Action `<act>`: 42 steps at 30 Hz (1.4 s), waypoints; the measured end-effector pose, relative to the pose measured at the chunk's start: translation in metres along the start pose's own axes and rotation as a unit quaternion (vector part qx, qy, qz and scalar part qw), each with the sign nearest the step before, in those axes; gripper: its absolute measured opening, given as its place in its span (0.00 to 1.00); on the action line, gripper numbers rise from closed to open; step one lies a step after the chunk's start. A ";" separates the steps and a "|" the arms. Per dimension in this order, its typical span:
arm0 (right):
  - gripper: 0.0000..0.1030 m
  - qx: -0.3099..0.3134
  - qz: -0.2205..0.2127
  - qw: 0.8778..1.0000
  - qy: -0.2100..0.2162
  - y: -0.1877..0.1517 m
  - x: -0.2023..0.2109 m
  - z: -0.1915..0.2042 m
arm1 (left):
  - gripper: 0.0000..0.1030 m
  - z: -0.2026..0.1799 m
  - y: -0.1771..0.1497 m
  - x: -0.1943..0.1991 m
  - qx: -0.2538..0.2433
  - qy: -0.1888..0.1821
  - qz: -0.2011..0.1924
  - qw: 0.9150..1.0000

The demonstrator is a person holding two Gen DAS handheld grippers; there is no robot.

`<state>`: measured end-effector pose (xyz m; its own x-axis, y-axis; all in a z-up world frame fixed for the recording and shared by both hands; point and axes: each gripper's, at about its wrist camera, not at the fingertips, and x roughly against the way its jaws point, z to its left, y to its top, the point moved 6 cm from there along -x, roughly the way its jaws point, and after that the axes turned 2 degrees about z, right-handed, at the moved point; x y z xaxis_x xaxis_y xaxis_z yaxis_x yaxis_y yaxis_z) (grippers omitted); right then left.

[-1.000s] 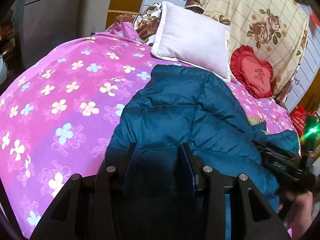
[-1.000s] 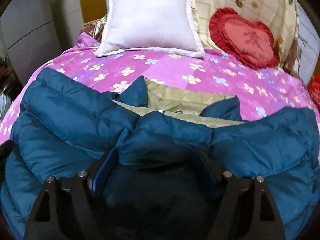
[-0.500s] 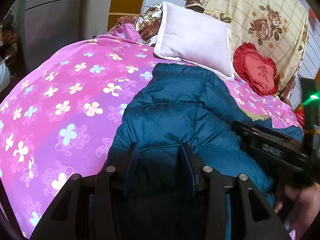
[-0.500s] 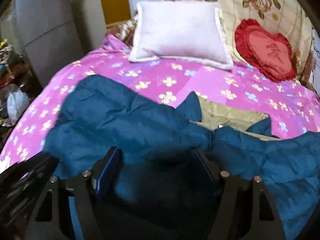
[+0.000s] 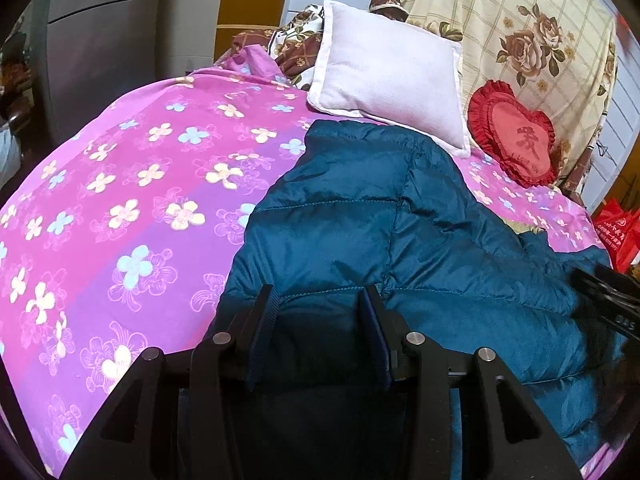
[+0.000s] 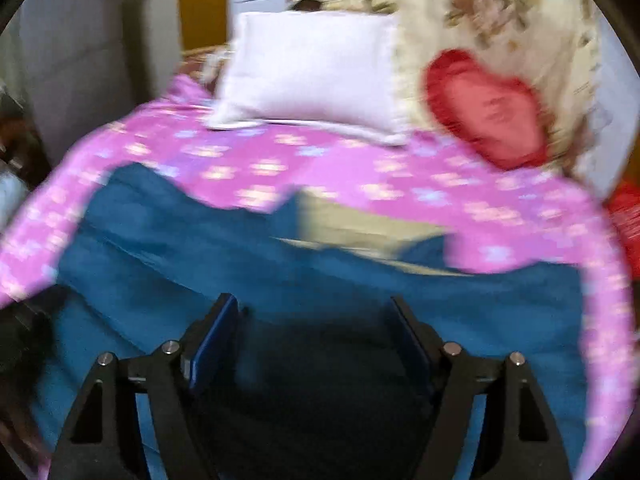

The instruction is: Fold large clothes

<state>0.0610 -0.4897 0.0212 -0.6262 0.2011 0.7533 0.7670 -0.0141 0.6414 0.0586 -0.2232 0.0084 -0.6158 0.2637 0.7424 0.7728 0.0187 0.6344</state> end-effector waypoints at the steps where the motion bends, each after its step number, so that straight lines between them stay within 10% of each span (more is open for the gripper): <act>1: 0.77 -0.004 0.000 1.000 -0.019 -0.007 0.003 -0.021 | 0.23 0.000 0.000 0.000 -0.002 0.002 -0.001 1.000; 7: 0.79 -0.070 0.018 0.995 -0.071 -0.033 -0.006 -0.101 | 0.24 -0.002 -0.003 -0.002 -0.015 0.013 -0.006 1.000; 11: 0.92 -0.143 0.029 0.989 -0.033 -0.049 -0.032 -0.129 | 0.25 -0.003 -0.003 -0.004 -0.023 0.015 -0.010 1.000; 42: 0.93 -0.131 0.008 0.991 -0.032 -0.120 0.041 -0.127 | 0.27 -0.003 -0.006 -0.005 -0.037 0.022 -0.016 0.999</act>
<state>-0.0746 -0.6046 -0.0068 -0.5983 0.2604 0.7578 0.7085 -0.2699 0.6521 0.0563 -0.2272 0.0016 -0.6480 0.2209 0.7289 0.7397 -0.0458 0.6714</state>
